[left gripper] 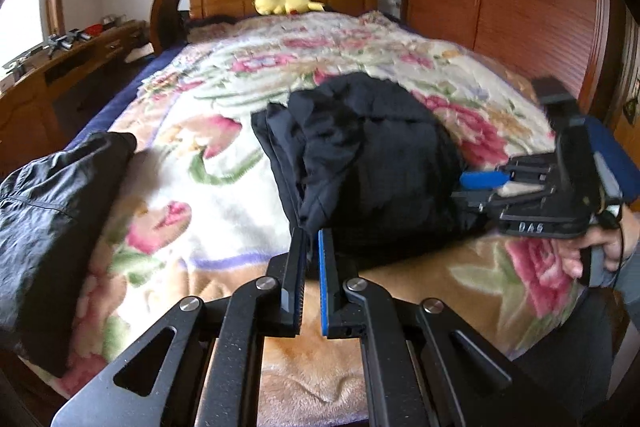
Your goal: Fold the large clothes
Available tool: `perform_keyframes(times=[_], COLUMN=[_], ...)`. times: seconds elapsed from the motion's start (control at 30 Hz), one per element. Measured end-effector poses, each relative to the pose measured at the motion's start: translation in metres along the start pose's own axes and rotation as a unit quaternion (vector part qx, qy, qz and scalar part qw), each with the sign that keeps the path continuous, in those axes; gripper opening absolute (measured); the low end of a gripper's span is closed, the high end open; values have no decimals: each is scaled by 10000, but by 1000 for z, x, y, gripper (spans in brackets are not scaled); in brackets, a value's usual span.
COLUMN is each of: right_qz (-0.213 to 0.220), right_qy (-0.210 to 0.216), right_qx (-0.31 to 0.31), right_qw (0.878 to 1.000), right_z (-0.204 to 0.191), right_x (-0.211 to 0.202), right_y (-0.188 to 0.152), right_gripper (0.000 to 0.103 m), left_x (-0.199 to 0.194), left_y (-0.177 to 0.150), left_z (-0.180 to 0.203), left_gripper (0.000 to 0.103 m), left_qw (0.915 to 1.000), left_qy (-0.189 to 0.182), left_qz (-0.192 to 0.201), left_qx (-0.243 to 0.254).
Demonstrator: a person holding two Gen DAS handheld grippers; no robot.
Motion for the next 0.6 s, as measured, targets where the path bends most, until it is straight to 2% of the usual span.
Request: perform_keyframes(times=[0.07,0.1,0.2,0.3,0.37,0.4,0.43,0.5,0.6], right_qz=[-8,-6,25,67,71,64,56,45,47], right_qy=[17,17,11,3,-21,-35,-48,-41,5], right_qx=[-34,-45,-55,-31,-40,-57,-72,-83,-97], right_qw=[10000,10000,10000,10000,10000,10000,9999,9999,9999], right_z=[-1,-2,-3,-3,-3,-4,-4,-4,-4], right_x=[0,0,-2,-3,-2,-2,-2,-2,-5], right_y=[0,1,0,0,0,0,0,1,2], right_gripper=[37,37,37,37,37,37,37,37,37], left_x=[-2,-3,0,2,1,1,-1,-2,-2], left_y=[3,3,5,5,5,5,5,5,3], left_z=[-6,-9,-11,-12,-12,-11,-11,-11,-13], left_gripper=[8,13,16,34,39,48,62,72,73], left_qw=[9999,9999,9999,9999,9999,9999,9999,9998,9998], left_qy=[55,54,-33,-10,-31,-38,-51,-62,-25], left_qz=[46,67,69,67,63,67,88,117,105], left_qx=[-72,-103,-151,-142,-119,-120,-125,-141,-141])
Point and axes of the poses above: each gripper's, at about its wrist camera, not at the fingertips, and x roughly the way its jaws point, z to its right, y to its top, the point moved 10 cm from there along x, roughly the way its jaws point, and after that the axes turned 9 degrees about y, right-handed, at the moved point
